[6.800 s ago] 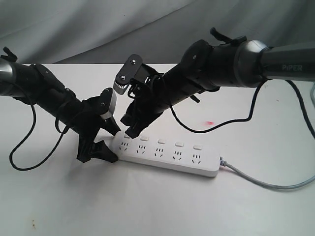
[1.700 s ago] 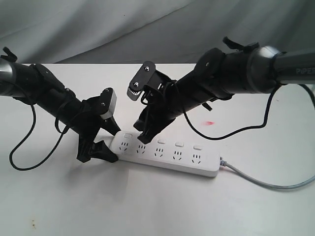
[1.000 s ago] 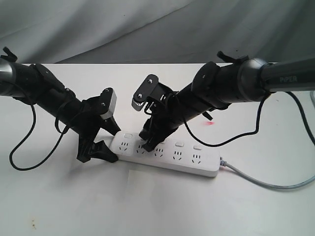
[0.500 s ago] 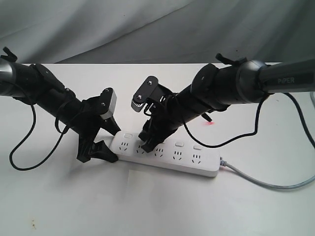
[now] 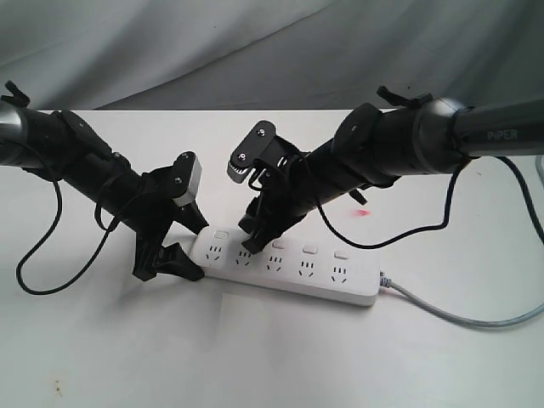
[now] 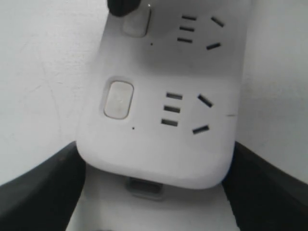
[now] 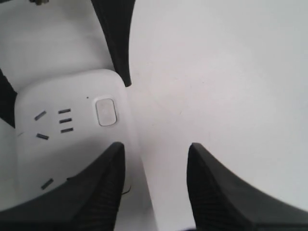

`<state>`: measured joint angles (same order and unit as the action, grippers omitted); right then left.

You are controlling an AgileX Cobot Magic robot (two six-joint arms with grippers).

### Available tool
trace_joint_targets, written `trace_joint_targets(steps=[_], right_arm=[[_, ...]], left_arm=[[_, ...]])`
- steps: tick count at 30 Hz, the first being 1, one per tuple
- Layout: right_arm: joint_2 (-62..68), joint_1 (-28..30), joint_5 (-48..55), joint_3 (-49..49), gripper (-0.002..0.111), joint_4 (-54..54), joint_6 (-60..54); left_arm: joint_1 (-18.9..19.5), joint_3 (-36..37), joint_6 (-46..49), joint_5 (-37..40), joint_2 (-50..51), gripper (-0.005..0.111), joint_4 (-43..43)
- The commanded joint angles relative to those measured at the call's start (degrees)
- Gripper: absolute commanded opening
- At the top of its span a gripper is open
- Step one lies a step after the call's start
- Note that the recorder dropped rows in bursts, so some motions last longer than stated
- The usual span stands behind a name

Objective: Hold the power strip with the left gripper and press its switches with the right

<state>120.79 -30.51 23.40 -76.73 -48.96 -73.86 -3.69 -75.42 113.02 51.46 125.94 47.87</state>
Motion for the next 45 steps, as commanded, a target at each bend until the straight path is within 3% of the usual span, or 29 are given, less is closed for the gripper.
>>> trace_joint_targets(steps=[1, 45], right_arm=[[0.0, 0.4, -0.1, 0.0, 0.039, -0.4, -0.2], [5.6, 1.7, 4.2, 1.0, 0.039, 1.5, -0.2]], left_arm=[[-0.3, 0.1, -0.2, -0.5, 0.4, 0.066, -0.5], [-0.3, 0.1, -0.2, -0.5, 0.4, 0.066, -0.5]])
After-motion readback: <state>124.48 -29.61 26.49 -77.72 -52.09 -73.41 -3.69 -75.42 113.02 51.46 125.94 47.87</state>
